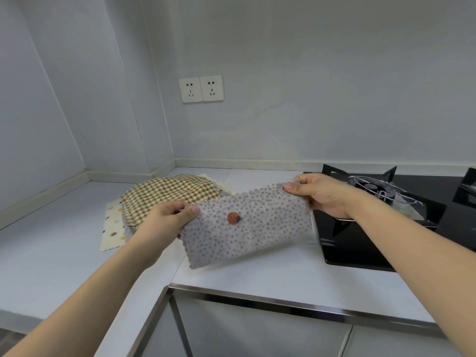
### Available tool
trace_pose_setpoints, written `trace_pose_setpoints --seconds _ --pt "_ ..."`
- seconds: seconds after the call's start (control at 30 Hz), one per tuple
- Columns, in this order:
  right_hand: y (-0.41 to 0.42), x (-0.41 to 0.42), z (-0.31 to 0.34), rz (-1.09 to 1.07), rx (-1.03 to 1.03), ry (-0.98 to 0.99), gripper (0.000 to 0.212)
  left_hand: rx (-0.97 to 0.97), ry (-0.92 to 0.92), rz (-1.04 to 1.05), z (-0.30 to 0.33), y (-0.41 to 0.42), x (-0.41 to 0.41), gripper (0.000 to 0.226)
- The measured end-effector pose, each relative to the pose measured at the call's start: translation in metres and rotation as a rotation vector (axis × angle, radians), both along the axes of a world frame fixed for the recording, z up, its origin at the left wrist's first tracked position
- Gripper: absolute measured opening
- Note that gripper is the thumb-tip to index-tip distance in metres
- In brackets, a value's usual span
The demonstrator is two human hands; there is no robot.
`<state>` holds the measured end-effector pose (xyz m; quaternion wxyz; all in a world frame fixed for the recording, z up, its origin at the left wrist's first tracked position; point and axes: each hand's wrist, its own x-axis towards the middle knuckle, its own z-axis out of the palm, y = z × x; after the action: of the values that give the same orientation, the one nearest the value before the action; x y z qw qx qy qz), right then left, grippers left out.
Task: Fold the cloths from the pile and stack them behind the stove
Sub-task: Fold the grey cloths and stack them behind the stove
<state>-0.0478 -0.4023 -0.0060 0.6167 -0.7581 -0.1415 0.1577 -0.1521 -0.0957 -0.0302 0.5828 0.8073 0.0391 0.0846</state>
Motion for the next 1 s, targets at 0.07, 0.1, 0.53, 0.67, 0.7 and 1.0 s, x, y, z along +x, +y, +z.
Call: trace_pose_setpoints --seconds 0.07,0.1,0.53,0.67,0.7,1.0 --pt "0.003 0.017 -0.003 0.013 -0.221 0.045 0.017 0.129 0.020 0.073 -0.011 -0.003 0.005 0.033" --pt "0.006 0.026 -0.008 0.014 -0.319 0.066 0.016 0.184 0.030 0.103 -0.019 -0.005 0.008 0.035" --pt "0.089 0.065 -0.092 -0.238 -0.962 -0.486 0.025 0.550 0.196 0.121 -0.073 0.002 0.039 0.023" --pt "0.110 0.028 -0.088 -0.379 -1.105 -0.651 0.040 0.596 0.196 0.103 -0.070 0.012 0.044 0.023" --pt "0.118 0.015 -0.089 -0.347 -1.125 -0.586 0.046 0.594 0.203 0.102 -0.070 0.015 0.045 0.021" --pt "0.127 -0.017 -0.118 -0.024 -1.158 -0.323 0.099 0.499 0.220 0.028 -0.067 0.030 0.029 0.016"
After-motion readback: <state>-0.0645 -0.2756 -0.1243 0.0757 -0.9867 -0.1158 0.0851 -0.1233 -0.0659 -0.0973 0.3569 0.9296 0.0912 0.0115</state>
